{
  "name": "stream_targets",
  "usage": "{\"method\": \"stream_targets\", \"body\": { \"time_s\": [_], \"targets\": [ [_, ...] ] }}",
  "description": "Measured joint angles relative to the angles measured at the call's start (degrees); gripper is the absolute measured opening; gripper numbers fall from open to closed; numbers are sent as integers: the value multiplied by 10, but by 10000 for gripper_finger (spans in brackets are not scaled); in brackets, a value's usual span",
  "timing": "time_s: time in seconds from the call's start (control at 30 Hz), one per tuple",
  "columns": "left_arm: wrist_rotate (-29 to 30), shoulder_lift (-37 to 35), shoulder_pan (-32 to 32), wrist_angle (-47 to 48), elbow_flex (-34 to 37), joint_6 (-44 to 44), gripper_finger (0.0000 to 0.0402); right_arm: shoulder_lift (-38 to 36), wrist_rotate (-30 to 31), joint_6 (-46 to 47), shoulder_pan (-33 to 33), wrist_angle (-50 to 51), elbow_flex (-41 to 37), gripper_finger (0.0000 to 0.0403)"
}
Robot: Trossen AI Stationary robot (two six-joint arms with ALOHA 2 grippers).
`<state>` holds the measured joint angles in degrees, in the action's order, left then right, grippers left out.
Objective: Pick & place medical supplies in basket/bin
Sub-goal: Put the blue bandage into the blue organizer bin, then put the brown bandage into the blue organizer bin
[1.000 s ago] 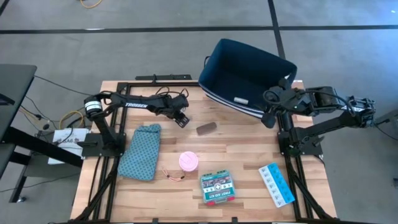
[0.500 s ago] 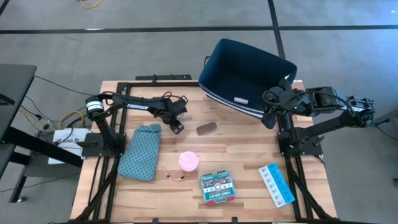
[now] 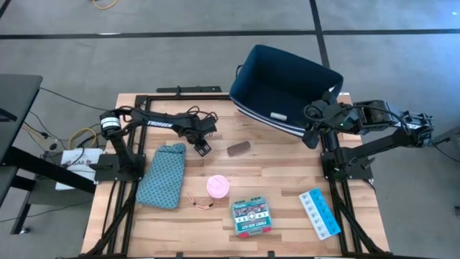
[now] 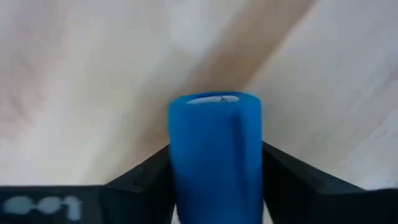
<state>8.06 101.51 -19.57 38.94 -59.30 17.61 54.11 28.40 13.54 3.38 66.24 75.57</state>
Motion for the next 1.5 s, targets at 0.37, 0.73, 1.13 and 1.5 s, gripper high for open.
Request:
{"method": "stream_targets", "body": {
  "time_s": [0.37, 0.73, 1.13, 1.5],
  "targets": [
    [10, -66, 40, 17, -186, -44, 40, 0, 1, -3, 0, 2, 0, 176],
    [40, -2, 41, -109, -490, -198, 52, 0, 2, -15, 0, 15, 0, 174],
    [23, 275, -27, -108, -740, -282, 116, 0, 0, -5, 0, 24, 0, 177],
    [-12, 291, -47, -61, -757, -260, 190, 15, 0, -5, 0, 48, 0, 194]
  ]
}}
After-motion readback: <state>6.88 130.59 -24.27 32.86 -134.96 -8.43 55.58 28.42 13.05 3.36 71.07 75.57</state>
